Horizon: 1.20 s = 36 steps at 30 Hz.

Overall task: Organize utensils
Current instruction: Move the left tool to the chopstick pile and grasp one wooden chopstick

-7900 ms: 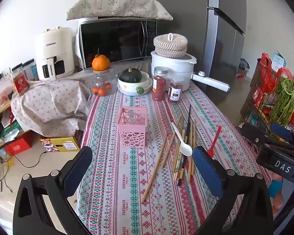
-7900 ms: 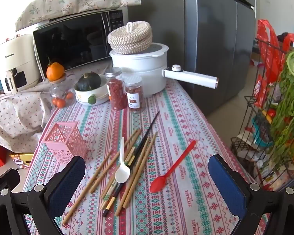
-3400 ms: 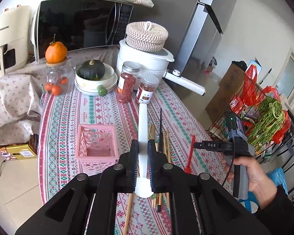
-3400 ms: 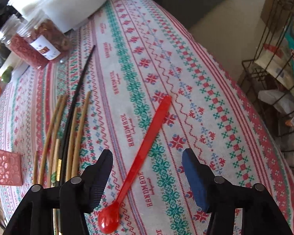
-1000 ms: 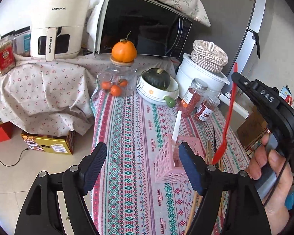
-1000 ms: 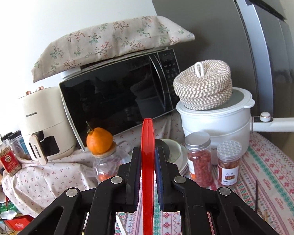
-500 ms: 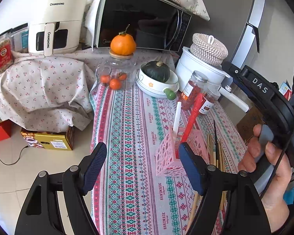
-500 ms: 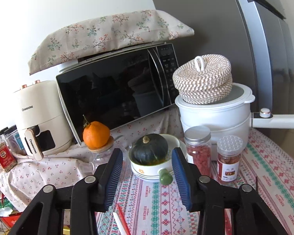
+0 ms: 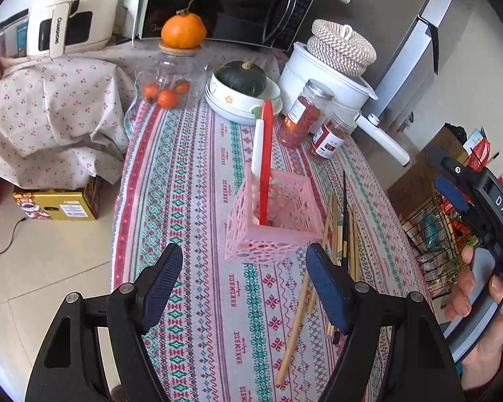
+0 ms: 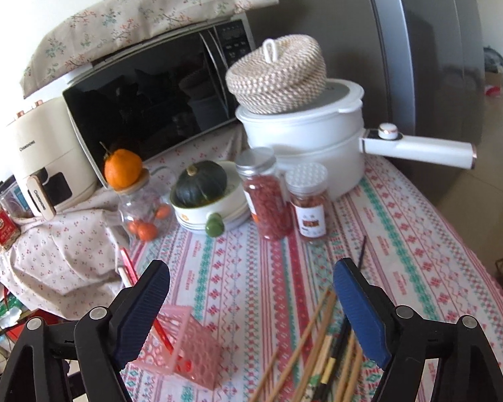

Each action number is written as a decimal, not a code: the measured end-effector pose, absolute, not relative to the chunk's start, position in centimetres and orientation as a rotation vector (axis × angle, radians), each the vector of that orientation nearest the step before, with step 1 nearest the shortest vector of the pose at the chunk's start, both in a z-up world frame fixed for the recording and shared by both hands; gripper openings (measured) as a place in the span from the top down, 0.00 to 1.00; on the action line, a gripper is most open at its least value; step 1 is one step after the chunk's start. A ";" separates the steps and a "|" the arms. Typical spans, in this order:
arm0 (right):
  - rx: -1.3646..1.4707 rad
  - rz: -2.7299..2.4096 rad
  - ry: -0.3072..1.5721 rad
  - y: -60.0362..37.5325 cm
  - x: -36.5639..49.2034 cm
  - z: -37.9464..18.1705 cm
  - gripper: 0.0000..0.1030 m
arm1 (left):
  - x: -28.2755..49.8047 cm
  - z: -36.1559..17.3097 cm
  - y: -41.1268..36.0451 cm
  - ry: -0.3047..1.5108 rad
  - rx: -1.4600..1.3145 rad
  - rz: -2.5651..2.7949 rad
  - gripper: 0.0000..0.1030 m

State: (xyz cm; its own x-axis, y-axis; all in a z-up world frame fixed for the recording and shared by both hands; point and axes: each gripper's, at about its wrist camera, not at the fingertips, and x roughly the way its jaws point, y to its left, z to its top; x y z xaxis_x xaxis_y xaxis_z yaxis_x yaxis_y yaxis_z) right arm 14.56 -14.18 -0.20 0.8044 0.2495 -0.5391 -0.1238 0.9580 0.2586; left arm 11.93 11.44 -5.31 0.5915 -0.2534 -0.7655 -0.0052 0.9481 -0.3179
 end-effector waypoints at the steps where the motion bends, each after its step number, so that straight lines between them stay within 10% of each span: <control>1: 0.218 0.192 0.632 -14.7 14.6 -0.6 0.17 | 11.9 -5.5 11.1 0.944 -0.296 -0.151 0.24; 17: 0.217 0.080 1.076 -21.4 15.1 -8.6 0.14 | 12.5 -10.8 4.0 1.180 -0.207 -0.268 0.25; 25: 0.207 0.091 1.101 -22.9 15.0 -9.0 0.14 | 14.4 -12.8 -0.3 1.179 -0.153 -0.320 0.76; 36: 0.209 0.081 1.120 -25.1 14.9 -9.6 0.14 | 17.3 -14.8 -2.8 1.183 -0.078 -0.228 0.85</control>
State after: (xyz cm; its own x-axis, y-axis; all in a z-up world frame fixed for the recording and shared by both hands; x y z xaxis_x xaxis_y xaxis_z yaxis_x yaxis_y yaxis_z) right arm 14.94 -25.07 -9.57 0.4356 0.1694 -0.8841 0.0407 0.9774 0.2074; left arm 17.28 -2.83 -14.82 0.3578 -0.2176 -0.9081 0.1355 0.9743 -0.1800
